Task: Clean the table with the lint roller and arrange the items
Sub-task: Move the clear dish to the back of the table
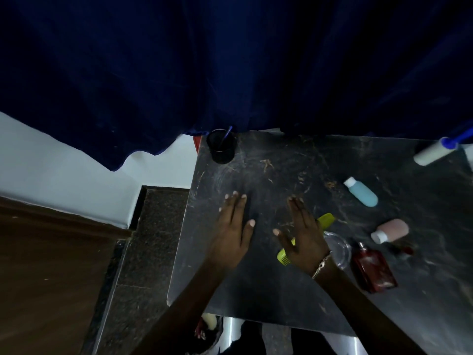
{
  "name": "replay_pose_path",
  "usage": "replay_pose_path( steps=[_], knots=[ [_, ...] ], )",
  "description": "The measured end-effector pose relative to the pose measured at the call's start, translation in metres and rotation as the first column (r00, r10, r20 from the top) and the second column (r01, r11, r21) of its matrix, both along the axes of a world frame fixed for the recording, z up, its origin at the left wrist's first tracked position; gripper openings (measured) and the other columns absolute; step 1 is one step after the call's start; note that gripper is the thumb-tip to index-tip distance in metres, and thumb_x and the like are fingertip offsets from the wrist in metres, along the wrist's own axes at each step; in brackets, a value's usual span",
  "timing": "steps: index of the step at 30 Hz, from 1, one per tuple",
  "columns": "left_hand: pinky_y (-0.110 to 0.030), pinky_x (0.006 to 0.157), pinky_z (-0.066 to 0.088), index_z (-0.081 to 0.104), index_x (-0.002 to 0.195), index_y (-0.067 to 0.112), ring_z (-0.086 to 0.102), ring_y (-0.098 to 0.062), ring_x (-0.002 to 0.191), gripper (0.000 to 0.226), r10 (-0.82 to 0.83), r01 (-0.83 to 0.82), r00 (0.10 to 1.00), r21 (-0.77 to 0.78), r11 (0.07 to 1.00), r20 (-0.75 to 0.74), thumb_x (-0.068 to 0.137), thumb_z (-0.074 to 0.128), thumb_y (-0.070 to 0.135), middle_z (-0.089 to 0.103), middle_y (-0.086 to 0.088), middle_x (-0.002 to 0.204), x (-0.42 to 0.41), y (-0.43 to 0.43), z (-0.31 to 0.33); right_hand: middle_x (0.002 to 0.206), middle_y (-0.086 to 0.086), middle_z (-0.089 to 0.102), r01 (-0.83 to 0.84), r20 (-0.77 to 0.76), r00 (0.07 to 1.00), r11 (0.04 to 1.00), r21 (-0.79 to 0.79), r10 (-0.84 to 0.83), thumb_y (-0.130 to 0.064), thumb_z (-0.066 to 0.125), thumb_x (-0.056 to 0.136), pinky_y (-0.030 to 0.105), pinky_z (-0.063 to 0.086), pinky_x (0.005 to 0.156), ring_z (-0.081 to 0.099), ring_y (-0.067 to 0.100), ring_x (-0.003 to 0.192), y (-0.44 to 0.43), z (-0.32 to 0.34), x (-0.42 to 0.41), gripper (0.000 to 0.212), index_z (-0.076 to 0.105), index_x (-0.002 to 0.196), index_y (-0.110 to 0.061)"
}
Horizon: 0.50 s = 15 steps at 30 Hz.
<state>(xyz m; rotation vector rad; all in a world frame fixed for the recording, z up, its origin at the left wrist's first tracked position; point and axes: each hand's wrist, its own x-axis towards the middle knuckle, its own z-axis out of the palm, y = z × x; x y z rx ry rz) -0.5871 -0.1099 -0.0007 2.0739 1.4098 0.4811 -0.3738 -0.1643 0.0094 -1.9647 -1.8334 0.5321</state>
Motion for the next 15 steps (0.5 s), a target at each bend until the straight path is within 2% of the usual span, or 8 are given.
replay_pose_path(
  steps=[4, 8, 12, 15],
  knots=[
    [-0.040, 0.130, 0.005, 0.014, 0.165, 0.023, -0.007, -0.011, 0.161, 0.065, -0.089, 0.090, 0.995, 0.028, 0.996, -0.039, 0.109, 0.038, 0.044, 0.003, 0.002, 0.175, 0.034, -0.038, 0.012, 0.160, 0.008, 0.024, 0.063, 0.010, 0.998, 0.998, -0.012, -0.063, -0.052, 0.050, 0.092, 0.043, 0.029, 0.116, 0.020, 0.021, 0.149, -0.049, 0.012, 0.024, 0.080, 0.020, 0.153, -0.010],
    [-0.040, 0.130, 0.015, 0.014, 0.165, 0.021, 0.000, -0.016, 0.161, 0.066, -0.170, 0.179, 0.979, 0.077, 0.981, -0.109, 0.109, 0.037, 0.045, 0.009, -0.002, 0.174, 0.068, -0.067, 0.013, 0.158, 0.012, 0.028, 0.119, 0.026, 0.993, 0.992, -0.033, -0.118, -0.039, 0.064, 0.088, 0.046, 0.032, 0.115, 0.028, 0.027, 0.146, -0.080, 0.011, 0.055, 0.081, 0.025, 0.150, -0.005],
    [-0.039, 0.118, 0.042, 0.028, 0.162, 0.019, 0.036, -0.022, 0.152, 0.064, -0.142, 0.146, 0.986, 0.042, 0.988, -0.090, 0.105, 0.045, 0.046, 0.034, -0.006, 0.166, 0.106, -0.091, 0.010, 0.147, 0.016, 0.044, 0.198, 0.081, 0.978, 0.978, -0.063, -0.192, -0.036, 0.064, 0.087, 0.041, 0.038, 0.108, 0.046, 0.032, 0.132, -0.093, 0.016, 0.085, 0.073, 0.034, 0.146, -0.003],
    [-0.040, 0.104, 0.053, 0.037, 0.155, 0.022, 0.055, -0.022, 0.131, 0.061, -0.005, 0.007, 1.000, -0.186, 0.983, 0.014, 0.100, 0.053, 0.043, 0.047, -0.004, 0.152, 0.131, -0.101, 0.002, 0.139, 0.012, 0.052, 0.219, 0.116, 0.972, 0.965, -0.142, -0.203, -0.034, 0.064, 0.086, 0.041, 0.048, 0.098, 0.056, 0.032, 0.120, -0.089, 0.015, 0.105, 0.065, 0.042, 0.141, -0.009]
  ],
)
